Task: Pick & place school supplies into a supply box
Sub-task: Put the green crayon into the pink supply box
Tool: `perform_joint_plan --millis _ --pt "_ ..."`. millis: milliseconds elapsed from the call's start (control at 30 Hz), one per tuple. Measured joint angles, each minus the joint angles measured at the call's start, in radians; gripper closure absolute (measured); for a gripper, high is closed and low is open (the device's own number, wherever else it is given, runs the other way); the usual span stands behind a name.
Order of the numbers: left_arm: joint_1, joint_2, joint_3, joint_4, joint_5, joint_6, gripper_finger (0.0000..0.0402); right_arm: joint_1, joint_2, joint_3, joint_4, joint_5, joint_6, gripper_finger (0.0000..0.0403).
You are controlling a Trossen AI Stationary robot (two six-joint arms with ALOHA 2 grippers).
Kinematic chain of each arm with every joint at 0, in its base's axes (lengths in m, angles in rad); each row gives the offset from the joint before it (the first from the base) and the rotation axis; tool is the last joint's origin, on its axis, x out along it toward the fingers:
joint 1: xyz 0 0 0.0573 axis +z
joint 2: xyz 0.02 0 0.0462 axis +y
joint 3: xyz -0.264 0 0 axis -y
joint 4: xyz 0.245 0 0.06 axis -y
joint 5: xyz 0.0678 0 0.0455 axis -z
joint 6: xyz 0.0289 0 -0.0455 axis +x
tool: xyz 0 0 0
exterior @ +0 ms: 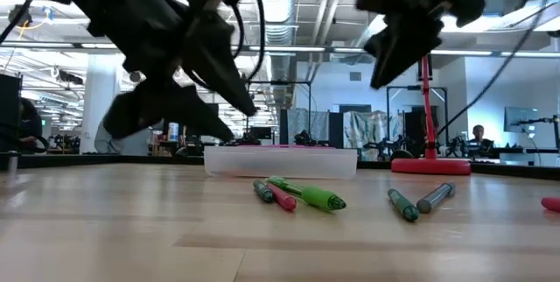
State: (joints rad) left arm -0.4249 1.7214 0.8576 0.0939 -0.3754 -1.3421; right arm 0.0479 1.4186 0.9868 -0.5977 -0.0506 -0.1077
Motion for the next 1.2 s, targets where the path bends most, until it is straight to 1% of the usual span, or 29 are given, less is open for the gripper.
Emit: perform_joint_plan --millis 133,233,267,367,433,500,567,667,833,933,1200 --pt "0.001 0.064 0.049 -0.014 0.014 -0.048 0.0253 -0.016 -0.208 -0.140 0.020 0.004 0.054 0.0321" --pt "0.009 0.107 0.104 -0.073 0.031 -0.082 0.0253 -0.014 -0.362 -0.228 0.016 0.004 0.115 0.0321" --pt "0.014 0.116 0.122 -0.121 0.037 -0.086 0.0253 -0.008 -0.410 -0.252 0.011 0.004 0.139 0.0321" --pt "0.029 0.156 0.194 -0.233 0.057 -0.090 0.0253 0.025 -0.551 -0.306 0.010 0.004 0.205 0.0321" --pt "0.039 0.171 0.241 -0.307 0.056 -0.088 0.0253 0.058 -0.629 -0.317 0.021 0.007 0.244 0.0321" --pt "0.053 0.184 0.280 -0.346 0.060 -0.075 0.0253 0.093 -0.705 -0.327 -0.002 0.031 0.281 0.0321" --pt "0.066 0.192 0.308 -0.387 0.073 -0.064 0.0253 0.131 -0.762 -0.325 0.014 0.065 0.311 0.0321" --pt "0.088 0.197 0.325 -0.432 0.107 -0.051 0.0253 0.185 -0.830 -0.326 0.004 0.132 0.345 0.0321" --pt "0.101 0.197 0.325 -0.447 0.155 -0.055 0.0253 0.267 -0.908 -0.325 -0.016 0.224 0.383 0.0321" --pt "0.101 0.197 0.325 -0.446 0.169 -0.074 0.0253 0.308 -0.924 -0.325 -0.041 0.277 0.400 0.0321" --pt "0.099 0.197 0.326 -0.458 0.150 -0.110 0.0253 0.388 -0.921 -0.325 -0.087 0.372 0.423 0.0321"
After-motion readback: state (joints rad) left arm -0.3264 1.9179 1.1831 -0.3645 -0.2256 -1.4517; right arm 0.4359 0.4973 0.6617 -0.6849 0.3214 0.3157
